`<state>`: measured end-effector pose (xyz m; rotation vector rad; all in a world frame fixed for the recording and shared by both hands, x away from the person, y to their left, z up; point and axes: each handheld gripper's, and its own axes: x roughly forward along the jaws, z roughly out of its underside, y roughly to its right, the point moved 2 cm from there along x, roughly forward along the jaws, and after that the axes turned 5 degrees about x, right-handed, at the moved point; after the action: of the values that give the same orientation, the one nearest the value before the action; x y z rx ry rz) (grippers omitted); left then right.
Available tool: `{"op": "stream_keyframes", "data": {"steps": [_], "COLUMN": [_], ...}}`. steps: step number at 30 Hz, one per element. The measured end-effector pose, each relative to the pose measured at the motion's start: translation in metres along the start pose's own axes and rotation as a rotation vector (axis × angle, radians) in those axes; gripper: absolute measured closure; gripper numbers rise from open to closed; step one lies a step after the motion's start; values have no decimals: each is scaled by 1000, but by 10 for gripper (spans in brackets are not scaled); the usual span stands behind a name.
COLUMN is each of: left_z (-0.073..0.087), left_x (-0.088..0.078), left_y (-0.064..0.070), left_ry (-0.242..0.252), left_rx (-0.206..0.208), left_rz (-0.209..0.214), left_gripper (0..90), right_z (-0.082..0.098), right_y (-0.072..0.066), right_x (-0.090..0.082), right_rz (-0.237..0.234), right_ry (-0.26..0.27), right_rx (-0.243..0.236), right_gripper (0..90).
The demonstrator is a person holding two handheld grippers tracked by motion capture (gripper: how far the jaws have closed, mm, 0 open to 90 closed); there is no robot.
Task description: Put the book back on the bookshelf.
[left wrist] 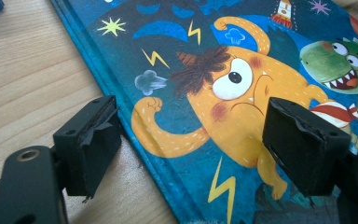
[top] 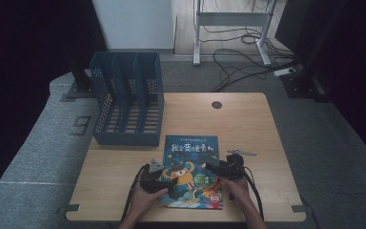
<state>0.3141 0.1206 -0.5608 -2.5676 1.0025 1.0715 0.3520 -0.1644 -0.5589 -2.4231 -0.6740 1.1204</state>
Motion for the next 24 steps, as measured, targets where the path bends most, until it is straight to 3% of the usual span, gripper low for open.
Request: {"op": "stream_keyframes", "data": {"steps": [11, 14, 19, 24], "left_z": [0, 0, 0, 0], "left_x": [0, 0, 0, 0], "left_y": [0, -1, -1, -2], "left_ry": [1, 8, 11, 15], "left_rx": [-1, -14, -18, -26], "left_rz": [-1, 10, 9, 14], "left_gripper": [189, 188, 185, 182], "right_z": [-3, -7, -8, -9], "right_y": [1, 2, 3, 7], "right_x": [-7, -14, -16, -18], "right_rz": [-52, -104, -129, -173], "right_ry": [2, 18, 16, -2], "right_rx": [57, 87, 102, 155], "right_gripper": [229, 235, 236, 243]}}
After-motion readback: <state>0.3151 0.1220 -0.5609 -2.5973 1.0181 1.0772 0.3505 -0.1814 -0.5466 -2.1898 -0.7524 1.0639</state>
